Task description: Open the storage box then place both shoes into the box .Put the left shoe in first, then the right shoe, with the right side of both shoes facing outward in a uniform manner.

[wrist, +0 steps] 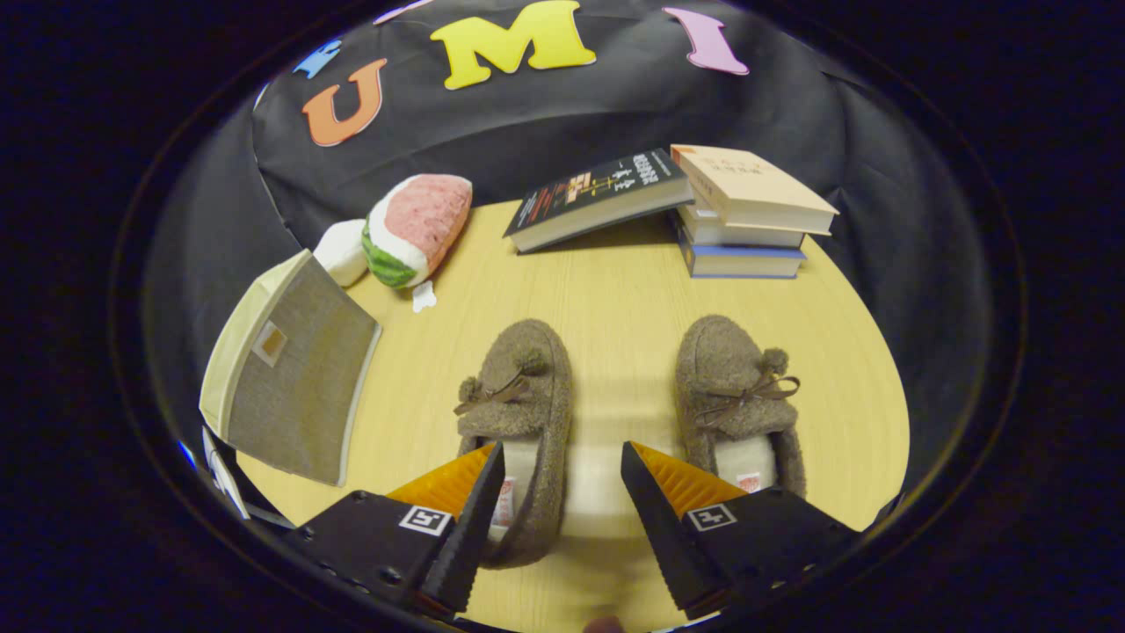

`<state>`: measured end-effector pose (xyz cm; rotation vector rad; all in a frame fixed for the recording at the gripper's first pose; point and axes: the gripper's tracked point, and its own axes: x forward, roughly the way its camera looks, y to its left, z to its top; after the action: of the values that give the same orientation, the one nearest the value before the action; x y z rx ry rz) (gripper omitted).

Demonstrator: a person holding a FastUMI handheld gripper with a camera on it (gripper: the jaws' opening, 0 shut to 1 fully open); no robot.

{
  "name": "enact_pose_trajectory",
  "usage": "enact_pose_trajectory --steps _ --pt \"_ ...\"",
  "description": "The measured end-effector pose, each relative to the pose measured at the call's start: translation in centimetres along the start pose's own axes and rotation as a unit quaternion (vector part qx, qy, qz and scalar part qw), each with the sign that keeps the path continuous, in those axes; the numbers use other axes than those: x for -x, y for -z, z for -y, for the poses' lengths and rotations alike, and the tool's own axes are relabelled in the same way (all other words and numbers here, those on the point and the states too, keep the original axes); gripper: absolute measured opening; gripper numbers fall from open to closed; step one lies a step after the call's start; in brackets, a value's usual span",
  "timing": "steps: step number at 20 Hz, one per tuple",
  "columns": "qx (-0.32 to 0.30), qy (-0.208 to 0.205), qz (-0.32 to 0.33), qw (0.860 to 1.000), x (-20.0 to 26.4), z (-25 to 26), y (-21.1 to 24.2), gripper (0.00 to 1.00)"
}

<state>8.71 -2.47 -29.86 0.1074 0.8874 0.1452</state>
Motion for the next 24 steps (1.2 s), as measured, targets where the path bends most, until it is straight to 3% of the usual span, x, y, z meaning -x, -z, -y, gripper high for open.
enact_pose_trajectory --steps 3,6,8,12,13,14,24 --pt "-0.009 0.001 -0.018 1.0 -1.5 0.0 0.2 0.65" --pt "-0.021 0.002 -0.035 0.999 -2.6 -0.1 0.5 0.42" --pt "-0.028 -0.003 -0.05 0.998 -3.0 -0.4 1.2 0.39" --pt "-0.042 -0.004 -0.065 0.997 -3.0 -0.5 1.4 0.12" --pt "-0.047 -0.003 -0.063 0.997 -3.2 -0.5 1.4 0.12" --pt "-0.048 -0.003 -0.07 0.996 -3.3 -0.7 1.5 0.01" --pt "-0.152 -0.031 -0.054 0.986 4.2 -4.2 0.0 0.0"
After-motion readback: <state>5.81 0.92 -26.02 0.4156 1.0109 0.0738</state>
